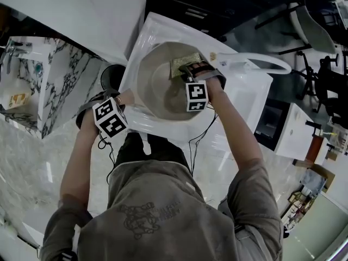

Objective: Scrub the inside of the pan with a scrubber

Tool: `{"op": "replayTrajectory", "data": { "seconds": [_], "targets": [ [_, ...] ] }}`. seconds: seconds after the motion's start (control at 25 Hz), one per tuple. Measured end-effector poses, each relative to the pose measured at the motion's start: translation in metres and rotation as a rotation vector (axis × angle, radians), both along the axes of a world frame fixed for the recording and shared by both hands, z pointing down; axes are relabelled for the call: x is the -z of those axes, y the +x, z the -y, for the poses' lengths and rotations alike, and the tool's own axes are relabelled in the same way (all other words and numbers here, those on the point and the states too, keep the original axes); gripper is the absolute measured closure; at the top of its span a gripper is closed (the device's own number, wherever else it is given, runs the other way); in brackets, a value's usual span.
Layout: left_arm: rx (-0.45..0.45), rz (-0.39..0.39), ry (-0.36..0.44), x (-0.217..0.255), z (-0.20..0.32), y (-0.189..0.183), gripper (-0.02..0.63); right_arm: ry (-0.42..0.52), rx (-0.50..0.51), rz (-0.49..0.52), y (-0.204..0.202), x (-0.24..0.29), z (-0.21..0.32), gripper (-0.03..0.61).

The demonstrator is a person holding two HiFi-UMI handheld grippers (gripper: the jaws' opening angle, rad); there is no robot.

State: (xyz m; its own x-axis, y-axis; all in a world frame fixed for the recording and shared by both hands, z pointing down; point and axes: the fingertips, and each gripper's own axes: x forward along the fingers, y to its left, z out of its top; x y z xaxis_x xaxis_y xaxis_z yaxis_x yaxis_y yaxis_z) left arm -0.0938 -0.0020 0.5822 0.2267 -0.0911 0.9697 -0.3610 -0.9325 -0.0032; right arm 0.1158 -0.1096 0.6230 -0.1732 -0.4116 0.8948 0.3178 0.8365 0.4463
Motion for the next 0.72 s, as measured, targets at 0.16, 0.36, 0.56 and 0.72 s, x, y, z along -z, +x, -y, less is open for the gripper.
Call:
{"op": "replayTrajectory", "data": {
  "seconds": [0.16, 0.36, 0.56, 0.72],
  "targets": [
    [0.003, -0.008, -0.005, 0.003, 0.0, 0.002, 0.465, -0.132, -0.145, 0.02, 0.016, -0.006, -0.028, 0.497],
    [0.005, -0.004, -0.006, 0.003, 0.001, 0.001, 0.465, -0.301, -0.333, 0.072, 0.023, -0.002, -0.061, 0.495],
    [0.01, -0.001, -0.019, 0.002, 0.0, 0.0, 0.465, -0.498, -0.439, 0.086, 0.021, 0.007, -0.1, 0.495],
    [0.01, 0.002, -0.01, 0.002, 0.001, 0.001, 0.465, -0.651, -0.498, 0.14, 0.006, 0.013, -0.129, 0.495]
  ]
}}
